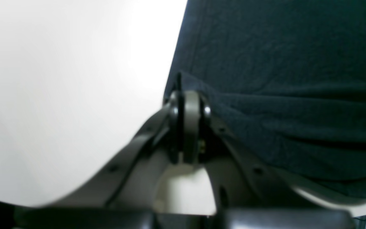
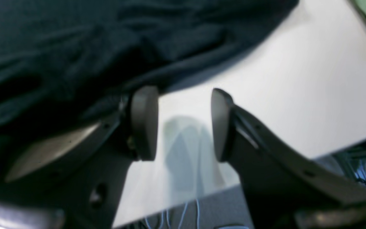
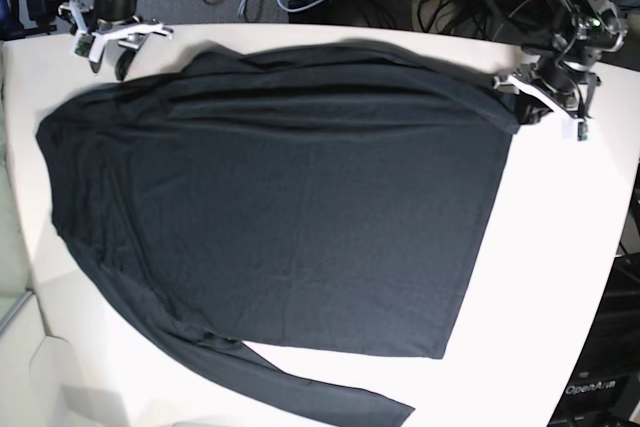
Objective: Fold the T-shirt properly
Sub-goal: 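Open both grippers and release the shoulder edge, then slide the right gripper along the shoulder edge and grasp it again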
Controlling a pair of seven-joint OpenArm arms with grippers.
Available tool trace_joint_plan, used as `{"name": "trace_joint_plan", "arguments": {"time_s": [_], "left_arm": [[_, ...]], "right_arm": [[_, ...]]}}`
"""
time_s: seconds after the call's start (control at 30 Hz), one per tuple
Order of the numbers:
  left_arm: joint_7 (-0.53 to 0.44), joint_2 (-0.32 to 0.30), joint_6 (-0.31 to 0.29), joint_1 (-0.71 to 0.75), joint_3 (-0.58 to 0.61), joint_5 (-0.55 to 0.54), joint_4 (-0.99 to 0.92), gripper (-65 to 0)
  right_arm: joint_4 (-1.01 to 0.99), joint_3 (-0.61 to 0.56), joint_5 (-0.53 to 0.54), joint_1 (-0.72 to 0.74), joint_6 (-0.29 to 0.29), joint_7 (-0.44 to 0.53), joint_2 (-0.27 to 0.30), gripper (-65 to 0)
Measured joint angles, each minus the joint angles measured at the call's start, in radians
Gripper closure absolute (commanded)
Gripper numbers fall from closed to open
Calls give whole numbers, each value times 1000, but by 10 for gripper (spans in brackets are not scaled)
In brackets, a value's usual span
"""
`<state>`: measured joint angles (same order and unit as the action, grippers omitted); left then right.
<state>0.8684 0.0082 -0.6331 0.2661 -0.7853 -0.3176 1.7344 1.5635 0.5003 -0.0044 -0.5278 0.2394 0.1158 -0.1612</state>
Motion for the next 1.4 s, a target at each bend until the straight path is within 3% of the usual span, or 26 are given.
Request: {"name": "trace_joint_plan", "arguments": {"time_s": [0.23,0.47,0.57,0.73,1.23,1.4], "left_arm": [[0,0,0,2,1,0,0,0],[0,0,0,5,1,0,0,0],[-1,0,0,4,1,0,0,0],[0,-12,-1,5,6,0,0,0],[3,-20,0,5,6,0,-1,0],[3,-22,0,5,5,0,-1,0]], "right_arm": [[-3,-3,0,3,0,0,0,-349],[-2,-11,0,-23,4,15,0,-352],[-5,-29,0,-56,53,100,0,-352],[-5,-65,0,-106,56,195,0,-352],[-21,-184,0,-132,56,188,4,-356],[-22,-218,19,-132,56,184,2,-412]]}}
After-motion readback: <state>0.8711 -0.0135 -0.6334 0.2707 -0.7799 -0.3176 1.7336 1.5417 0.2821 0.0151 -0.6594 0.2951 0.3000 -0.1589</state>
